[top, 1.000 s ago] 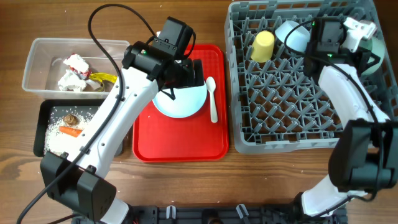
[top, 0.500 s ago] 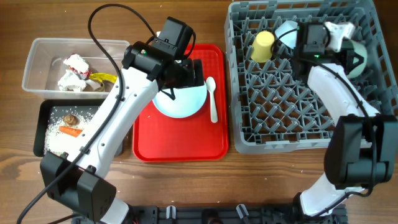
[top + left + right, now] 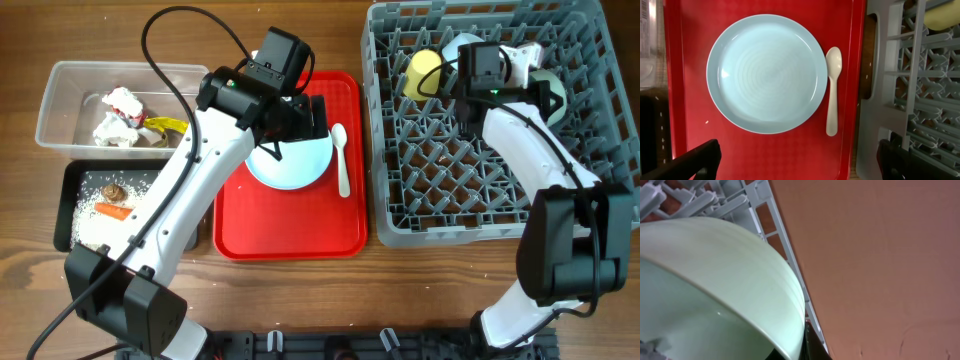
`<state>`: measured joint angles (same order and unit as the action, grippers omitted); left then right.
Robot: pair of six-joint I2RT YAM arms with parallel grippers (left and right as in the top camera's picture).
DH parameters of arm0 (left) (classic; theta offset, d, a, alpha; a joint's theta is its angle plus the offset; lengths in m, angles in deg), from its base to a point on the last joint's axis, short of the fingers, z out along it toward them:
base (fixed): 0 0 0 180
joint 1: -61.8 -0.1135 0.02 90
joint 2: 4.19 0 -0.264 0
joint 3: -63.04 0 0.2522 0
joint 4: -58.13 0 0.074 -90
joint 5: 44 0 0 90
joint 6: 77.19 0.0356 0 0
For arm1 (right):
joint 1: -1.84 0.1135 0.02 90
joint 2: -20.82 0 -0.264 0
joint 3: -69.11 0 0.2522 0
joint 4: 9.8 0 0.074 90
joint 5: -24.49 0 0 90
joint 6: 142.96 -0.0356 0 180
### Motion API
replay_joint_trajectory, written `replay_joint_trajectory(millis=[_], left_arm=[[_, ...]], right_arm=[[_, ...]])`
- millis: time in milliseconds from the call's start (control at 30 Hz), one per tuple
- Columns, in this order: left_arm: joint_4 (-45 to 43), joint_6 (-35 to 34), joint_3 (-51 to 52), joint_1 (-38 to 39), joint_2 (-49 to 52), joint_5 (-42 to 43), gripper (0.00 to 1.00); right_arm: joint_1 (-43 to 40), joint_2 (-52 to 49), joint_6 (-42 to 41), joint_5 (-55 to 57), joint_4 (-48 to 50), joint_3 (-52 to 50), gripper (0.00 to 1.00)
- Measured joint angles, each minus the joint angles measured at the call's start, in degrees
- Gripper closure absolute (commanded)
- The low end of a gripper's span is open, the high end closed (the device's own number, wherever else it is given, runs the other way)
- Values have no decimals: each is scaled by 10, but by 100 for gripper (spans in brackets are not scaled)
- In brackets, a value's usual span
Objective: Sort waste into correct bins and load items into the dishwasher rack
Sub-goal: 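Carry the green bowl with the right gripper and set it in the rack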
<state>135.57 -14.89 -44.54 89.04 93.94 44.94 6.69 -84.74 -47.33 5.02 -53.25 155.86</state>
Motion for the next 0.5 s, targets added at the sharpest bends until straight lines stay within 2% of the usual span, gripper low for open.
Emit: replay_joint_trajectory(millis=[267, 500], left_arm=[[0, 0, 0, 0, 0, 0, 0], [0, 0, 0, 0, 0, 0, 0]], right_arm=[[18, 3, -30, -44, -96, 2, 94], [16, 7, -71, -140, -152, 1, 75]])
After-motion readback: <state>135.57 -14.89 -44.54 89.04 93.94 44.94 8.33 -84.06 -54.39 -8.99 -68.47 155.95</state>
